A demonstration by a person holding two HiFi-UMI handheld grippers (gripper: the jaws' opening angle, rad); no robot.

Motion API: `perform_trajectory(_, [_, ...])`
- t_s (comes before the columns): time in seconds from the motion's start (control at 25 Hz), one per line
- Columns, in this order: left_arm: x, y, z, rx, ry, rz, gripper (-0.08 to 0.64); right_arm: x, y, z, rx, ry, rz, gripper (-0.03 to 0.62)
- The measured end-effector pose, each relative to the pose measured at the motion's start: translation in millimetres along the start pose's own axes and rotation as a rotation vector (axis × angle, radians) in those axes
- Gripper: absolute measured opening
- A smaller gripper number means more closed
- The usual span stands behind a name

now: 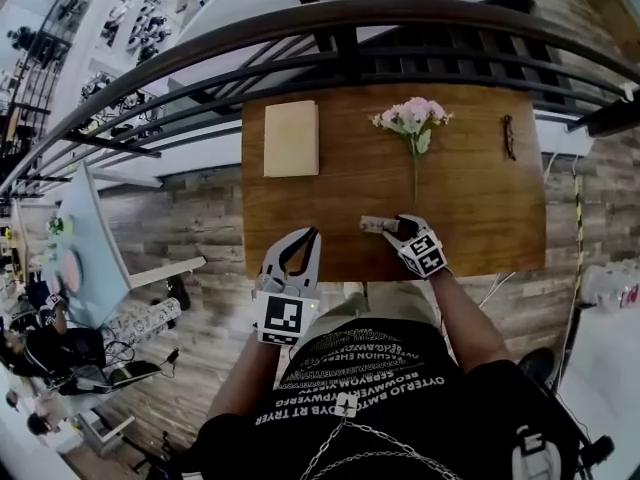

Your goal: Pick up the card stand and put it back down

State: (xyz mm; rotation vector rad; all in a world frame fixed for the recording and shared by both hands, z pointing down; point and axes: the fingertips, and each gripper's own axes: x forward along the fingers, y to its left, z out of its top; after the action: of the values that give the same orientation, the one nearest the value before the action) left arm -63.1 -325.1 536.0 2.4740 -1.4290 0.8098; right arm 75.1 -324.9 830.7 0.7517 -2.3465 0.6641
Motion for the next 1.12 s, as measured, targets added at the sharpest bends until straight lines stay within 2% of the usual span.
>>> perform_trajectory(0.16, [-3.9,-1.6,-4.9,-0.003,0.013,0.007,0.034,3.1,0.8,1.6,-0.060,-0.027,0.003,0.184])
perform_trajectory(0.28, [-8.9,1.4,-8.5,-0.004,0.019,0.010,0.034,2.4,2.4,3.8,-0.063,-0.013,-0.002,0.173])
perform_trajectory(0.6, [-27.0,-2.7,-11.4,0.013,0.006,0.006,0.034,-6.4,14.6,4.1,-0.002,-0.011,0.018,0.167])
perform_trajectory(0.84, [-43.6,-5.5,-11.3,0.020,-0.022,0.003,0.034,-30.7,13.4,18.1,0.090,-0.081,-0.009,0.167])
perform_trajectory(1.12, [-65.8,-4.3,-11.8,0.010,-0.071,0.005,0.034,-66.6,18.9,47.9,0.060,-0.132,-0.077,0.167])
